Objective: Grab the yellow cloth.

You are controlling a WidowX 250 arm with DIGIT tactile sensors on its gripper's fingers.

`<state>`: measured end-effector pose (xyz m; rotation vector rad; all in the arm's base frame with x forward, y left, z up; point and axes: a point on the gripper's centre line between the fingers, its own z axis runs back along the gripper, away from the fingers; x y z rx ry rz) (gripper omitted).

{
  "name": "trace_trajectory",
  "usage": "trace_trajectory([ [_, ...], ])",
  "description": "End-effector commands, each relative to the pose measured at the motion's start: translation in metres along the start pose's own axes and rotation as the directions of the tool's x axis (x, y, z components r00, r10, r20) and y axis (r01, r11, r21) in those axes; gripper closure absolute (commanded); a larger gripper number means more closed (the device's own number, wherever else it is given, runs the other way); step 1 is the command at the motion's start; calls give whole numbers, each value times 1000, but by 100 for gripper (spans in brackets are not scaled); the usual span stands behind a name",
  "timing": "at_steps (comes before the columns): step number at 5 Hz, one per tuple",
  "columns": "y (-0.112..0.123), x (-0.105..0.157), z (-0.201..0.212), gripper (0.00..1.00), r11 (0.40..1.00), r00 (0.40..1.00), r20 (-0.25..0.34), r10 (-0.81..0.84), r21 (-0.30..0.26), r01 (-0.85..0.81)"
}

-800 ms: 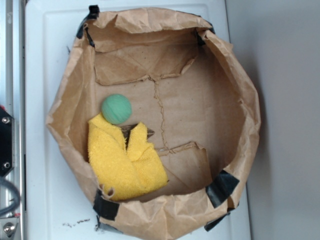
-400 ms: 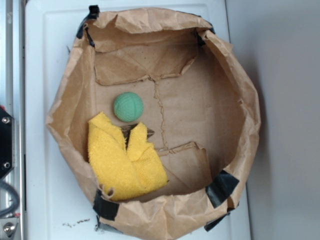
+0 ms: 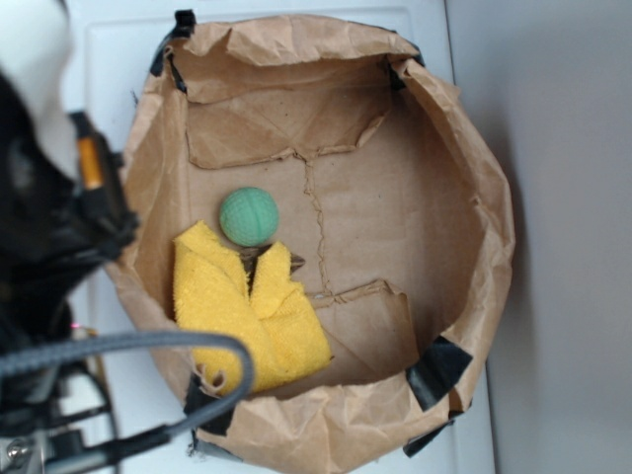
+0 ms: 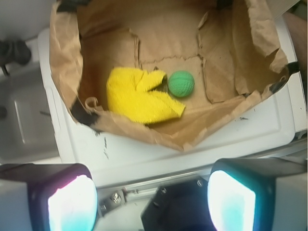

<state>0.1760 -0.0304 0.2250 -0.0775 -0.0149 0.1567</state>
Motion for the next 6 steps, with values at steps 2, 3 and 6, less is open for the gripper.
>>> trace_trajectory([
  [2,8,51,-4,0,1000,1000,-1,19,-24,-19],
  [3,26,76,-40,0,997,996,-48,80,-3,-81],
  [6,13,90,-121,0,994,997,-60,-55,95,61],
])
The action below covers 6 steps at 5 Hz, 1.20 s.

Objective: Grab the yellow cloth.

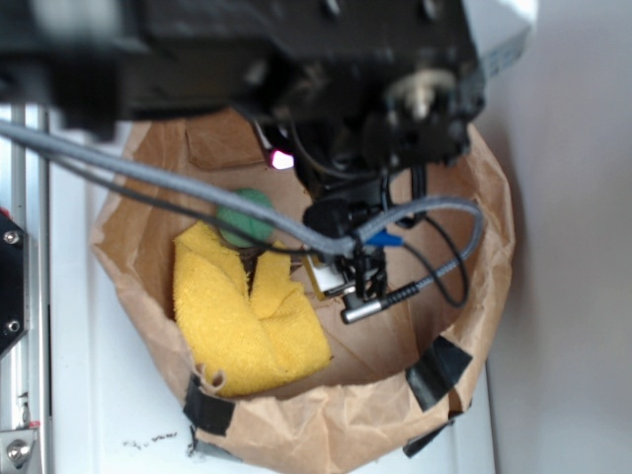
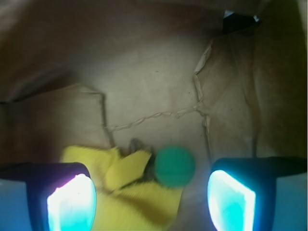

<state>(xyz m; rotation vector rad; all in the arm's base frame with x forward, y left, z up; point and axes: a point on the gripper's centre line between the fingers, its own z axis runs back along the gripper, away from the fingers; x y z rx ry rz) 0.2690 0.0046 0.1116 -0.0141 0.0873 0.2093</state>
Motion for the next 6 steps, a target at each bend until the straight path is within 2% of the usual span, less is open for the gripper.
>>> trace_trajectory([
  [1,-29,-16,-25,0,978,977,-55,-208,-9,208],
  [2,-34,-29,-43,0,971,966,-109,-235,13,238],
  [3,-30,-42,-64,0,958,934,-219,-280,2,288],
  [4,-28,-64,-71,55,952,912,-280,-300,-25,305],
  [5,-18,-68,-66,100,955,924,-248,-292,-33,294],
  [6,-10,-52,-49,100,964,945,-190,-267,-58,261],
])
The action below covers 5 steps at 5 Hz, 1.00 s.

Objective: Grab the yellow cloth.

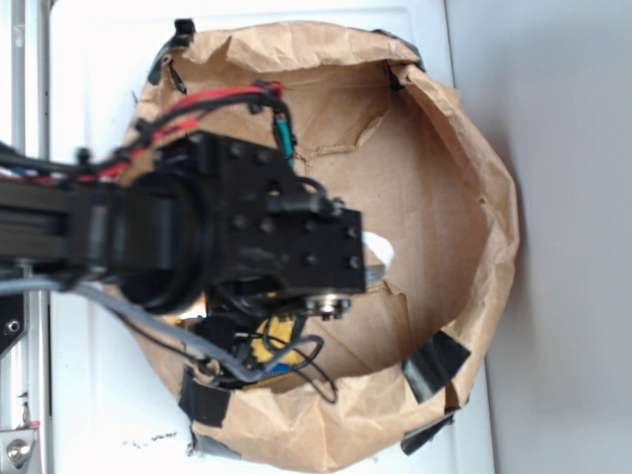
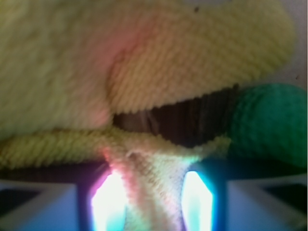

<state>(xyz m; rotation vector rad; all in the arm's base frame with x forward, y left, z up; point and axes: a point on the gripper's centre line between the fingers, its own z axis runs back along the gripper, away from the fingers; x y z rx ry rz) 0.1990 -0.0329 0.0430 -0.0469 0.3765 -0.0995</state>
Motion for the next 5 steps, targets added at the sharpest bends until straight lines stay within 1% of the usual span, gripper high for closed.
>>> trace_trajectory([
  [1,36,12,62,100,992,945,302,122,-55,-111],
  [2,58,6,95,100,978,886,418,198,-140,-153],
  [3,64,-8,117,100,969,842,484,239,-170,-177],
  [4,70,-22,139,100,960,797,542,268,-216,-176],
  [5,72,-32,150,100,948,805,539,248,-305,-87],
])
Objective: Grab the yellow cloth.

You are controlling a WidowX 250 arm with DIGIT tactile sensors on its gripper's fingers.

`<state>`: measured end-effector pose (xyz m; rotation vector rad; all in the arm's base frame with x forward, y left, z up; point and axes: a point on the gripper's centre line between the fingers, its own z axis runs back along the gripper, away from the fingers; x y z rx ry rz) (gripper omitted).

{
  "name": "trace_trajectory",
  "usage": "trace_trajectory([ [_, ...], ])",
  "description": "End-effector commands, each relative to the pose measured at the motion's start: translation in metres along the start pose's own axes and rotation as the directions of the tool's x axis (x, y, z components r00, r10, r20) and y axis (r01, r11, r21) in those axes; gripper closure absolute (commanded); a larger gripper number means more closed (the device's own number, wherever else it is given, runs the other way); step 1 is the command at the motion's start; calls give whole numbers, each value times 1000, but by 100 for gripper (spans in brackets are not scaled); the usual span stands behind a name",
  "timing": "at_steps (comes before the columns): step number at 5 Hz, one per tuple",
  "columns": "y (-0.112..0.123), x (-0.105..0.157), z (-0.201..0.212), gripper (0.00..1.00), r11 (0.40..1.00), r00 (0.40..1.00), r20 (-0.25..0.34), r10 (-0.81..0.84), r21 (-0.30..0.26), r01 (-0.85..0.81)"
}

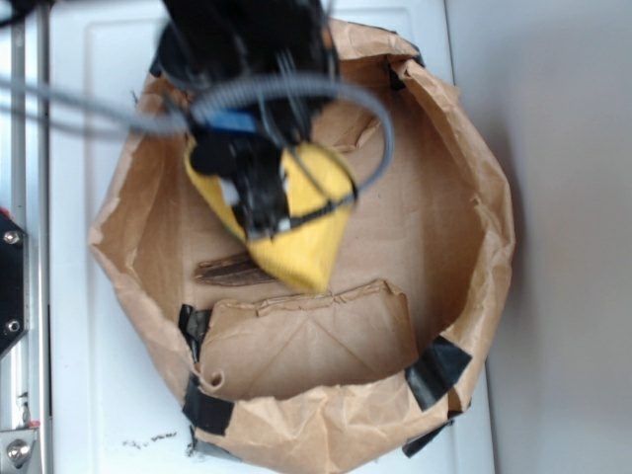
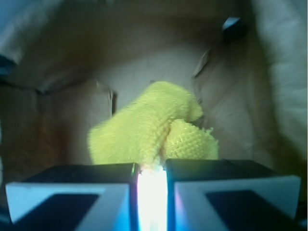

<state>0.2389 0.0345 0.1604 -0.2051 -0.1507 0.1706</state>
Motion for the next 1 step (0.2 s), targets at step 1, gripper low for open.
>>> trace_trajectory([
  [1,3,-10,28,100,999,997,70,-24,-28,26],
])
